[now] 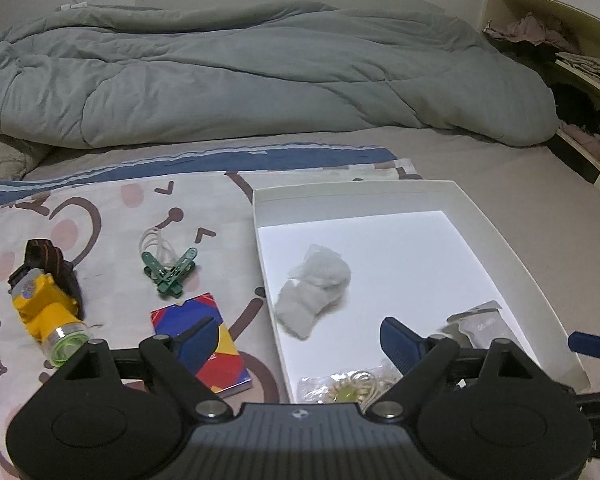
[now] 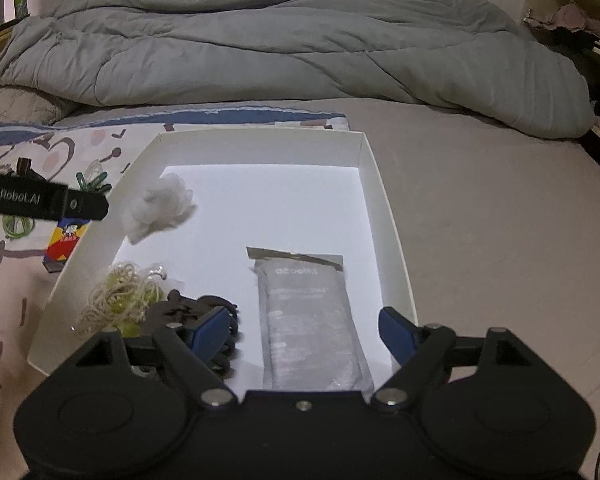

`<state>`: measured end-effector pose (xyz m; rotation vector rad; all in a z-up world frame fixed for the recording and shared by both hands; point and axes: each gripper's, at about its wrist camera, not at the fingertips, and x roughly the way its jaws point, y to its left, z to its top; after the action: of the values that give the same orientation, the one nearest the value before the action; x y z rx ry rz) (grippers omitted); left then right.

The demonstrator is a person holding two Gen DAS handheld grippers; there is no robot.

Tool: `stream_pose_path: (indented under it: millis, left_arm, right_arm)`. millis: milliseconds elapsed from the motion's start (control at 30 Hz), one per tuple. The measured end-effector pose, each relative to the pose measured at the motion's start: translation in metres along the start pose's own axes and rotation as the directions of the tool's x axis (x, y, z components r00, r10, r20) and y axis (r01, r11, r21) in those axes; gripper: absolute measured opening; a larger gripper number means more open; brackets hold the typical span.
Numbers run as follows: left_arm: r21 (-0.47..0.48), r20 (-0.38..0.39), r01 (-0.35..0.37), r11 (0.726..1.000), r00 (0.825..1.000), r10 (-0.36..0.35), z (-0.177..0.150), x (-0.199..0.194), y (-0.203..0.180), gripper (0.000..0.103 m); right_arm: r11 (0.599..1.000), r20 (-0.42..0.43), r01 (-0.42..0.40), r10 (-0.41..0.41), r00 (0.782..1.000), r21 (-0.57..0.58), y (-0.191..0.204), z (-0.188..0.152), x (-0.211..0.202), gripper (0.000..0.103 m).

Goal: Organize objects
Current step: 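Lower the packet into the white box with the right tool while the left tool drops the cloth bundle in, then withdraw both open tools from the white box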

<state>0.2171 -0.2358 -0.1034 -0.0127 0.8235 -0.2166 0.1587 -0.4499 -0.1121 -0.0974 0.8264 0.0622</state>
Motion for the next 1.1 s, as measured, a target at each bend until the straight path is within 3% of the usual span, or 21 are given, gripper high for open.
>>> stream_pose_path:
  millis: [533,867,1100]
  left_arm:
    - [0.046,0.025,0.025,0.999,0.999,-0.026,0.003,-0.059,0.007,0.088]
    - [0.071,0.014,0.042,0.997,0.999,-0.043,-0.011,-0.089,0.01,0.089]
    - [0.071,0.014,0.062,0.996,0.998,-0.063,-0.021,-0.106,0.018,0.1]
  right_arm:
    - [0.987,0.083,0.01,-0.023,0.996,0.163,-0.003,0.014,-0.046,0.086]
    - [0.984,0.1,0.05,-0.068,0.993,0.172,0.006,0.011,-0.086,0.091]
    - [0.984,0.089,0.072,-0.087,0.992,0.164,0.013,0.004,-0.103,0.095]
